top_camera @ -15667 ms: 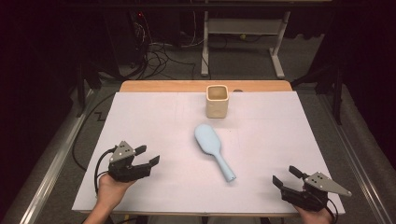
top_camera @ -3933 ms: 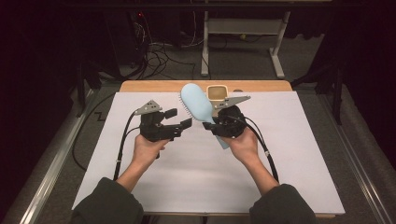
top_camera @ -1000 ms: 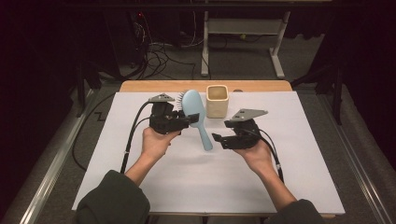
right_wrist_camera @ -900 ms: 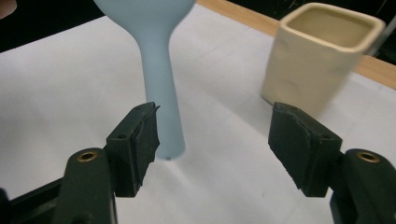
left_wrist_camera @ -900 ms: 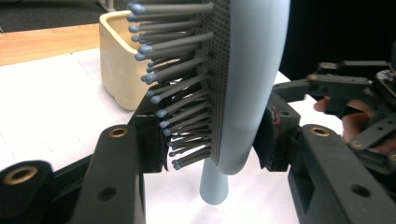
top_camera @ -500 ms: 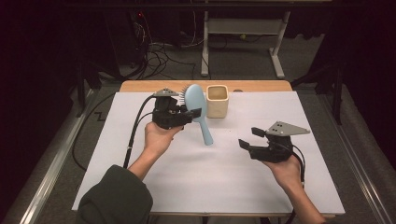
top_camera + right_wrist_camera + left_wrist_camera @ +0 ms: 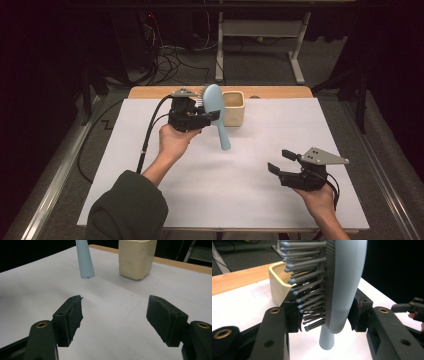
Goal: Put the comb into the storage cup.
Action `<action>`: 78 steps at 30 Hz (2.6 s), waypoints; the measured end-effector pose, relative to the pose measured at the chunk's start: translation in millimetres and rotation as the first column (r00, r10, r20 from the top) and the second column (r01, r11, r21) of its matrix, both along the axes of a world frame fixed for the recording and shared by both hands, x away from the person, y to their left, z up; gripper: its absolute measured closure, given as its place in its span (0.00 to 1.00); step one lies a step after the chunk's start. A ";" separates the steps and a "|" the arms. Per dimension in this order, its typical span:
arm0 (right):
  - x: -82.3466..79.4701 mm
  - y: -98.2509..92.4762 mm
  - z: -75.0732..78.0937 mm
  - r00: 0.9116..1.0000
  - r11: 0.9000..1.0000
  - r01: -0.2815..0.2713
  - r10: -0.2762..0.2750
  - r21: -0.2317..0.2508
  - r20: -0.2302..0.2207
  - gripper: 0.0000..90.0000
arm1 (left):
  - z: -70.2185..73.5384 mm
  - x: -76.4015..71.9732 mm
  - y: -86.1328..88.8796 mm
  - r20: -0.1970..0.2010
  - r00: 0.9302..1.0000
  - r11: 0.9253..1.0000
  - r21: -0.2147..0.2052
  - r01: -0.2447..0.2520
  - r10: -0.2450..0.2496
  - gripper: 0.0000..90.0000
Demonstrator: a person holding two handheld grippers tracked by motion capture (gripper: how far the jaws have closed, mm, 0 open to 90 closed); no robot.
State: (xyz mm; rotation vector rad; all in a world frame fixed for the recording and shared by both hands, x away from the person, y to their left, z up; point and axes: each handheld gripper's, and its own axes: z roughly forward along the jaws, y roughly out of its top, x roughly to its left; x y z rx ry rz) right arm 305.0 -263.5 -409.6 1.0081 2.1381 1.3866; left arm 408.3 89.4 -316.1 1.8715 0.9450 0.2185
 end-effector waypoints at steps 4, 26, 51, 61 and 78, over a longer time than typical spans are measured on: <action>-6.8 -6.6 -5.2 1.000 1.000 0.011 -0.011 0.008 0.002 0.32 | 3.5 3.2 -4.0 0.007 1.000 1.000 0.002 -0.002 0.002 0.59; -29.6 -28.9 -33.3 1.000 0.999 0.029 -0.029 0.033 0.002 0.31 | 22.4 25.9 -25.0 0.044 0.999 1.000 0.016 -0.027 0.027 0.59; -47.1 -43.3 -53.8 0.998 0.997 0.058 -0.059 0.052 0.007 0.33 | 38.1 53.7 -37.3 0.063 0.995 0.997 0.017 -0.077 0.075 0.58; -47.6 -41.8 -54.9 0.999 0.998 0.050 -0.050 0.038 0.018 0.33 | 43.8 65.2 -40.0 0.059 0.994 0.995 -0.001 -0.095 0.095 0.58; -47.6 -42.8 -55.1 0.999 0.997 0.045 -0.046 0.056 0.012 0.33 | 53.9 80.8 -54.2 0.088 0.989 0.992 0.003 -0.124 0.123 0.58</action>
